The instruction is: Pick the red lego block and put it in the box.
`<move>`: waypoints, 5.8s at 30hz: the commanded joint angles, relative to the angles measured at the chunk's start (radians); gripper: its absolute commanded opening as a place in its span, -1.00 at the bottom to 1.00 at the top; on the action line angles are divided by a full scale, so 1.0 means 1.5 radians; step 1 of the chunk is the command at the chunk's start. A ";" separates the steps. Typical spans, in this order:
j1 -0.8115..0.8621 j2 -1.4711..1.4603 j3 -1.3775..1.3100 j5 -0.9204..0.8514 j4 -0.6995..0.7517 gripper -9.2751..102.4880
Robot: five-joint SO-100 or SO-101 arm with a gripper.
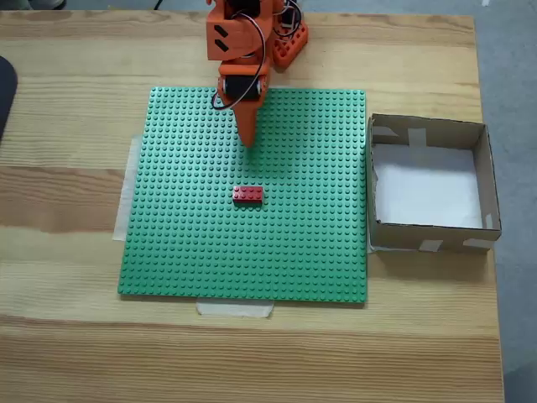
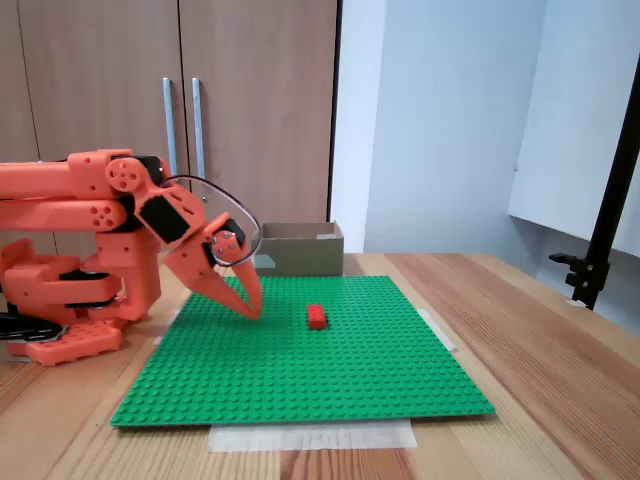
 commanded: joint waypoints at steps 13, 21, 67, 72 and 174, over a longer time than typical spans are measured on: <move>-0.001 0.004 0.007 0.000 -0.007 -0.85; -0.001 0.004 0.007 0.000 -0.007 -0.85; -0.001 0.004 0.007 0.000 -0.007 -0.85; -0.001 0.004 0.007 0.000 -0.007 -0.85; -0.006 -1.089 -0.952 -0.016 0.226 -0.29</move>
